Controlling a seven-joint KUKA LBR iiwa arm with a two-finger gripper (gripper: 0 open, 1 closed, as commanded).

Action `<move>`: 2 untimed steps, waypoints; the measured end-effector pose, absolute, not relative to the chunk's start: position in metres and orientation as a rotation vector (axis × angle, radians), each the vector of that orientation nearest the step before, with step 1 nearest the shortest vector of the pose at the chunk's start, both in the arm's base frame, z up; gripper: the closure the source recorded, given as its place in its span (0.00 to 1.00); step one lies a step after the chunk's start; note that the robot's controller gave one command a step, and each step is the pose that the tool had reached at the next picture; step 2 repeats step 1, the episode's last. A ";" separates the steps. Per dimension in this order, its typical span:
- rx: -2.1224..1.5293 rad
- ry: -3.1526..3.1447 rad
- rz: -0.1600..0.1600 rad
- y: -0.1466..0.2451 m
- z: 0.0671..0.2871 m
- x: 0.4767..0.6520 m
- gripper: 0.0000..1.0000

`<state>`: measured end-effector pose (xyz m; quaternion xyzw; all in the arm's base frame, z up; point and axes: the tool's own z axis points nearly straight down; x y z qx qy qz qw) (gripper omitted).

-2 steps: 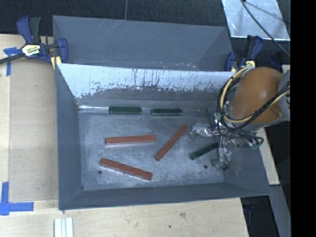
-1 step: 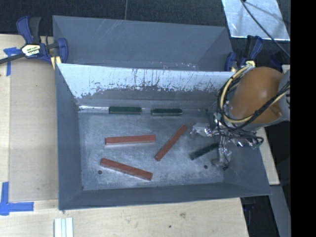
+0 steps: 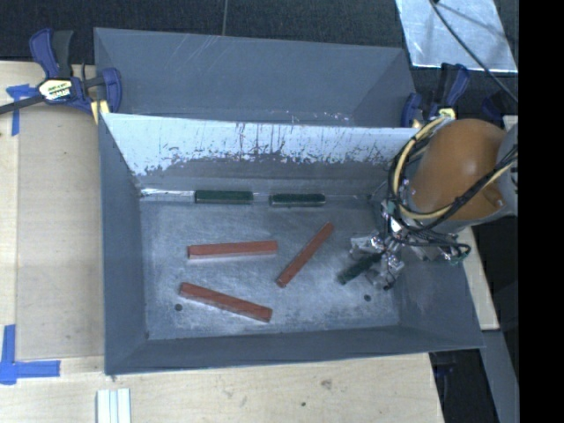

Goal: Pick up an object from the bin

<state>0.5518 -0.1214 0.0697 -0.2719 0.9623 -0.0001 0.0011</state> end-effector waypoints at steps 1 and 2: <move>-0.851 3.015 -0.006 -0.122 0.125 0.554 1.00; -0.851 3.015 -0.006 -0.122 0.125 0.554 1.00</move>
Offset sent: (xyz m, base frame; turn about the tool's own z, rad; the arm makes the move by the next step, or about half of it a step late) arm -0.0001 -0.0001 0.0512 0.0000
